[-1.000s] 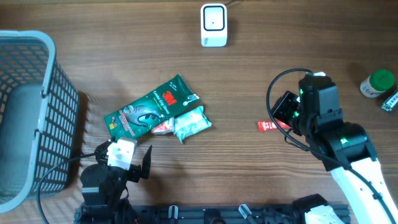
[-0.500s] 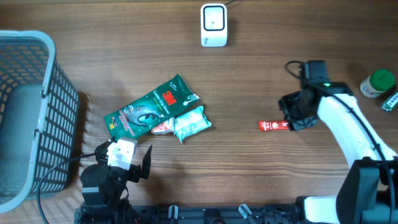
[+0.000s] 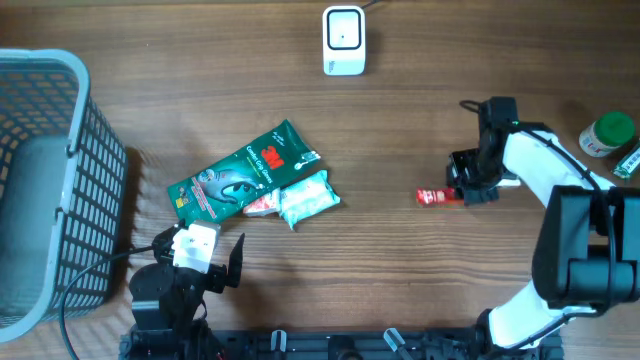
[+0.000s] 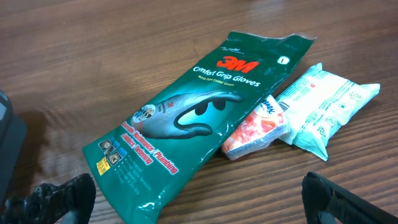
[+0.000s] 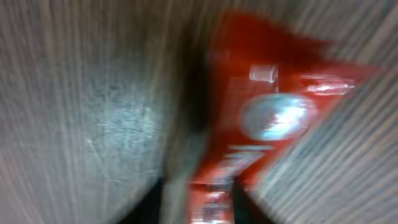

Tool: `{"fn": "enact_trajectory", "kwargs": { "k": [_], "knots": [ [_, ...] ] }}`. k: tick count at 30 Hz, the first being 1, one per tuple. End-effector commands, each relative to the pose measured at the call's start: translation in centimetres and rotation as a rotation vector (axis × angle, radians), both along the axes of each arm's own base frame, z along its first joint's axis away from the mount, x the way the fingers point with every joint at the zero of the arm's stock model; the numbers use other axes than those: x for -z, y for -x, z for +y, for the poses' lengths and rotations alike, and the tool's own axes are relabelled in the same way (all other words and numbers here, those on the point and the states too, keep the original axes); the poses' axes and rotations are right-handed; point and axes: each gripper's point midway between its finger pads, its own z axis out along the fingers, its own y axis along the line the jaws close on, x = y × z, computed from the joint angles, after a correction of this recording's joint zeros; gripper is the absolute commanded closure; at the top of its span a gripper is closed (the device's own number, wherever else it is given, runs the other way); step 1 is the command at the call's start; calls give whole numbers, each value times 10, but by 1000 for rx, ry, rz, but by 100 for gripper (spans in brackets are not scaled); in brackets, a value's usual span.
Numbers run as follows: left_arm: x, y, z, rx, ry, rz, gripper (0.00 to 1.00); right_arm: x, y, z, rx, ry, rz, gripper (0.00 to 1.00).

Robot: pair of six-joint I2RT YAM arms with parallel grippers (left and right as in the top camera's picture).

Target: Scan the item barcode

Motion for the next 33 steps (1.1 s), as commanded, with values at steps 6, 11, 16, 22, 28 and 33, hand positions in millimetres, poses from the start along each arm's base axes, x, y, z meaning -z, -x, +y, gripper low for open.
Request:
{"fn": "enact_trajectory", "kwargs": {
  "k": [6,11,16,22,28,33],
  "knots": [
    [0,0,1,-2,-8,-6,0,34,-3,3,-177,-17,-2,95],
    [0,0,1,-2,-8,-6,0,-66,-60,24,-371,-72,-430,96],
    [0,0,1,-2,-8,-6,0,-213,-66,72,-716,-176,-997,95],
    [0,0,1,-2,-8,-6,0,-371,53,146,-1605,-612,-1909,96],
    [0,0,1,-2,-8,-6,0,-377,58,147,-1631,-626,-1924,95],
    [0,0,1,-2,-8,-6,0,-377,57,147,-1637,-621,-1930,95]
  ]
}}
